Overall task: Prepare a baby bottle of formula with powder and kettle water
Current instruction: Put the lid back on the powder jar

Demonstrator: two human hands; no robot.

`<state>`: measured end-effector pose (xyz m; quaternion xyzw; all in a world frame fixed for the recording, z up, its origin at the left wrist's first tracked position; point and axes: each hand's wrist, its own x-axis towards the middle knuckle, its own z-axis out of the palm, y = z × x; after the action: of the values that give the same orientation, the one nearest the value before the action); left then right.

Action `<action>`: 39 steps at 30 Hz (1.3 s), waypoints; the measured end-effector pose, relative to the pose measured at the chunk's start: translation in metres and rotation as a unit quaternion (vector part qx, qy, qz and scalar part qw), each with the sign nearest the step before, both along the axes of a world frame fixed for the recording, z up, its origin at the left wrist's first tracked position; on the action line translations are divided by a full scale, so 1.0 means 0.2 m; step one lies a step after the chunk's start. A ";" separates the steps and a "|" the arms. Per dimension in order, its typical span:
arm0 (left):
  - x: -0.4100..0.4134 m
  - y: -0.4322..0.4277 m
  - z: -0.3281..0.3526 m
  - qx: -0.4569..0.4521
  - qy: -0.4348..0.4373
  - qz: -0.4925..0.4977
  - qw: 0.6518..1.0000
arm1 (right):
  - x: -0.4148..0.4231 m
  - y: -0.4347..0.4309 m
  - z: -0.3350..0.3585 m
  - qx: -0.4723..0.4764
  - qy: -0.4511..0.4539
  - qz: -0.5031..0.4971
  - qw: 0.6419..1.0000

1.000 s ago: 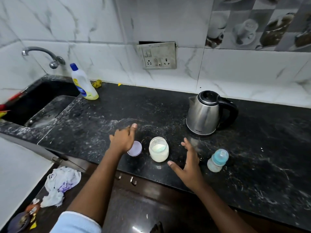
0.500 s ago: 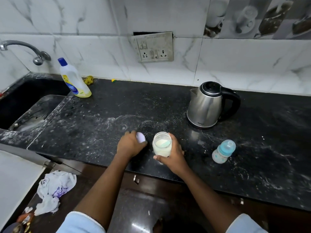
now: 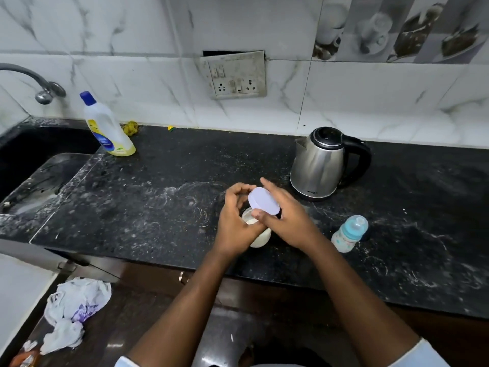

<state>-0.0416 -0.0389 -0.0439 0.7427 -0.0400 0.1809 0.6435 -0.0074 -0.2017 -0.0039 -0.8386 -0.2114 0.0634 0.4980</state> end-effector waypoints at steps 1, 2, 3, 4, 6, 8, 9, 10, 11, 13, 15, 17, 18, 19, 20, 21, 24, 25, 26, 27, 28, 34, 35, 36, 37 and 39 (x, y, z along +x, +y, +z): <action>0.00 0.00 -0.02 0.014 0.003 0.000 1.000 | 0.01 0.00 0.02 -0.033 -0.016 0.001 0.999; 0.00 0.02 -0.04 0.025 0.009 0.000 1.000 | 0.02 0.00 0.04 -0.058 -0.025 0.000 0.998; -0.01 0.03 -0.05 0.038 0.021 -0.004 0.999 | 0.03 -0.01 0.04 -0.077 -0.026 0.000 0.997; -0.01 0.05 -0.06 0.055 0.041 -0.012 0.998 | 0.04 -0.02 0.05 -0.095 -0.026 0.002 0.995; -0.03 0.10 -0.10 0.115 0.092 -0.016 0.989 | 0.05 -0.04 0.04 -0.143 -0.034 0.014 0.989; -0.06 0.12 -0.16 0.187 0.146 0.016 0.971 | 0.07 -0.04 0.02 -0.199 -0.046 0.047 0.978; -0.07 0.12 -0.18 0.201 0.180 0.030 0.962 | 0.07 -0.04 0.01 -0.221 -0.044 0.066 0.972; -0.08 0.11 -0.20 0.199 0.209 0.035 0.957 | 0.07 -0.03 0.01 -0.235 -0.035 0.082 0.968; -0.08 0.11 -0.22 0.190 0.229 0.033 0.954 | 0.08 -0.02 0.00 -0.243 -0.021 0.095 0.965; -0.08 0.09 -0.25 0.168 0.234 0.026 0.957 | 0.09 0.01 0.00 -0.254 -0.003 0.117 0.960; -0.08 0.08 -0.28 0.142 0.219 0.030 0.965 | 0.10 0.03 0.00 -0.276 -0.008 0.137 0.951; -0.08 0.07 -0.30 0.118 0.208 0.040 0.970 | 0.12 0.06 -0.01 -0.294 -0.011 0.157 0.943; -0.08 0.06 -0.31 0.109 0.206 0.045 0.971 | 0.13 0.07 -0.01 -0.299 -0.010 0.164 0.940; -0.08 0.06 -0.32 0.103 0.205 0.047 0.972 | 0.13 0.08 -0.01 -0.304 -0.008 0.171 0.937; -0.08 0.06 -0.33 0.097 0.205 0.047 0.973 | 0.14 0.08 -0.02 -0.310 -0.006 0.179 0.934; -0.08 0.05 -0.34 0.092 0.205 0.046 0.973 | 0.15 0.09 -0.02 -0.318 -0.005 0.188 0.929; -0.08 0.05 -0.35 0.086 0.208 0.045 0.973 | 0.16 0.09 -0.04 -0.331 -0.002 0.196 0.923; -0.09 0.05 -0.36 0.085 0.210 0.046 0.973 | 0.17 0.09 -0.04 -0.333 -0.006 0.189 0.924; -0.09 0.05 -0.36 0.086 0.211 0.048 0.973 | 0.17 0.09 -0.04 -0.338 -0.012 0.177 0.924; -0.09 0.05 -0.37 0.085 0.212 0.050 0.972 | 0.16 0.10 -0.05 -0.345 -0.020 0.160 0.925; -0.09 0.05 -0.37 0.084 0.214 0.052 0.972 | 0.16 0.10 -0.05 -0.351 -0.030 0.138 0.926; -0.10 0.05 -0.37 0.076 0.208 0.050 0.974 | 0.10 0.13 -0.06 -0.453 -0.128 0.053 0.881; -0.10 0.04 -0.37 0.073 0.208 0.051 0.974 | 0.10 0.12 -0.06 -0.457 -0.126 0.042 0.879; -0.10 0.04 -0.37 0.067 0.209 0.052 0.974 | 0.10 0.11 -0.06 -0.461 -0.123 0.033 0.878; -0.10 0.04 -0.37 0.061 0.210 0.052 0.974 | 0.10 0.08 -0.05 -0.467 -0.124 0.028 0.875; -0.10 0.04 -0.37 0.048 0.208 0.050 0.976 | 0.09 0.04 -0.04 -0.446 -0.115 0.021 0.887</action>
<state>-0.0615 -0.0317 -0.1175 0.7952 0.1232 0.0525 0.5914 0.0098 -0.1943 -0.0129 -0.9691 -0.2342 0.0648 0.0425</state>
